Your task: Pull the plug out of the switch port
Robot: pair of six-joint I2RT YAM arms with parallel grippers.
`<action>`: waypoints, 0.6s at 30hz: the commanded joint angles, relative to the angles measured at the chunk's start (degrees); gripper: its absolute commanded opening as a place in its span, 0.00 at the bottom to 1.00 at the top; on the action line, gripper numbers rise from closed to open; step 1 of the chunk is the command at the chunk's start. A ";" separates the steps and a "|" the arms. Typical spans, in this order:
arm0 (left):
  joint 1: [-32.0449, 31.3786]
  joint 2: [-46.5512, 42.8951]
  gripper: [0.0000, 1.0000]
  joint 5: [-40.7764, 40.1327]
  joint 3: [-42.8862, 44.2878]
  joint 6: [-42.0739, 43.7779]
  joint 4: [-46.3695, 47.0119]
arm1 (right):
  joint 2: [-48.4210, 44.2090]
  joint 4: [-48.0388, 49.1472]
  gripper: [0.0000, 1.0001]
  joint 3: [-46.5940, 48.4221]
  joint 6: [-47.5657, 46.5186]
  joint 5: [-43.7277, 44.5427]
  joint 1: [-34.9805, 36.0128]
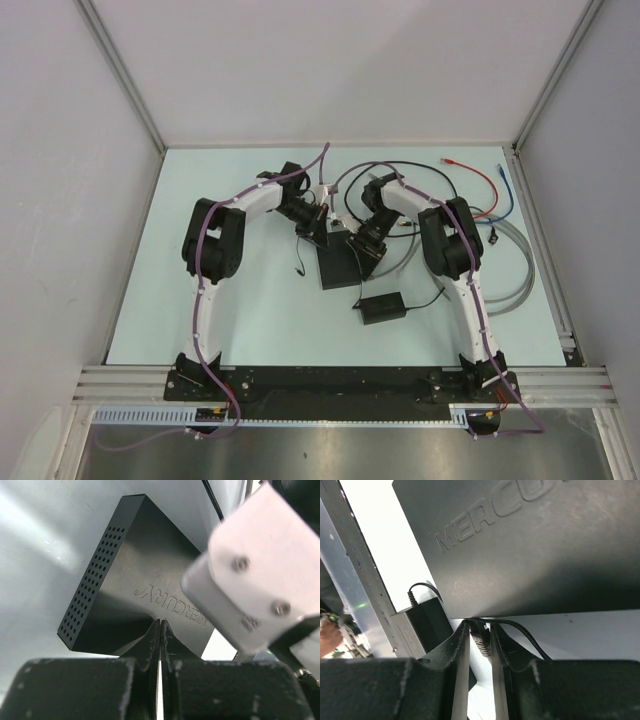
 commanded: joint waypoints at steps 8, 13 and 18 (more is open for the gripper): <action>-0.48 1.97 0.01 -4.22 0.27 1.10 0.93 | 0.75 -5.57 0.00 1.01 -11.53 14.33 1.20; -0.57 2.14 0.01 -4.14 0.71 1.19 0.75 | 1.19 -9.62 0.00 1.72 -13.99 16.26 1.29; -0.57 2.14 0.01 -4.22 0.71 1.28 0.75 | 0.05 -9.80 0.00 0.14 -14.00 19.78 0.68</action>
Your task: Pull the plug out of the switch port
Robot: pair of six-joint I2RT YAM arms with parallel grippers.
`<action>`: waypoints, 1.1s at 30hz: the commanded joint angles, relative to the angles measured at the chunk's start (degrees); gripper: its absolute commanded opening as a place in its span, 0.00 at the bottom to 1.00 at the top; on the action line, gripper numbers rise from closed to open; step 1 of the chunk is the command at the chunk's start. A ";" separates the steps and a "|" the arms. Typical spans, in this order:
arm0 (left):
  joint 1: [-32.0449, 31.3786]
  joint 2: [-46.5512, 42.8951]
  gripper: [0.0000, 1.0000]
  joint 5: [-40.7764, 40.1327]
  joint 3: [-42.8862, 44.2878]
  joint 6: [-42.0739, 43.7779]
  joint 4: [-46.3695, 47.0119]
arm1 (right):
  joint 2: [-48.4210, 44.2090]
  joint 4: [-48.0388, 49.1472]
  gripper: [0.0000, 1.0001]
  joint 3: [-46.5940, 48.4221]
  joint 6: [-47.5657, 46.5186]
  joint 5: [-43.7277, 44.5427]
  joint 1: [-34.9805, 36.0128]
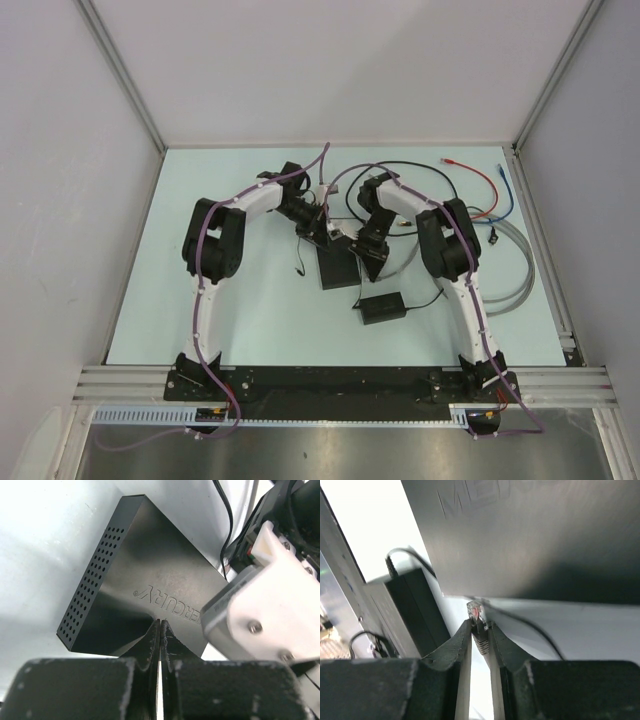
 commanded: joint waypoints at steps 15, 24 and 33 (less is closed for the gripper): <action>-0.37 2.01 0.01 -3.61 1.30 1.72 0.18 | -10.59 -5.78 0.00 8.51 -1.40 12.52 -8.99; -0.37 2.19 0.01 -2.99 2.00 1.72 -0.17 | -1.20 -5.69 0.00 25.92 2.46 19.23 -20.16; -0.28 2.01 0.01 -2.47 1.65 1.54 0.09 | -1.17 -3.07 0.04 19.10 6.24 12.91 -16.32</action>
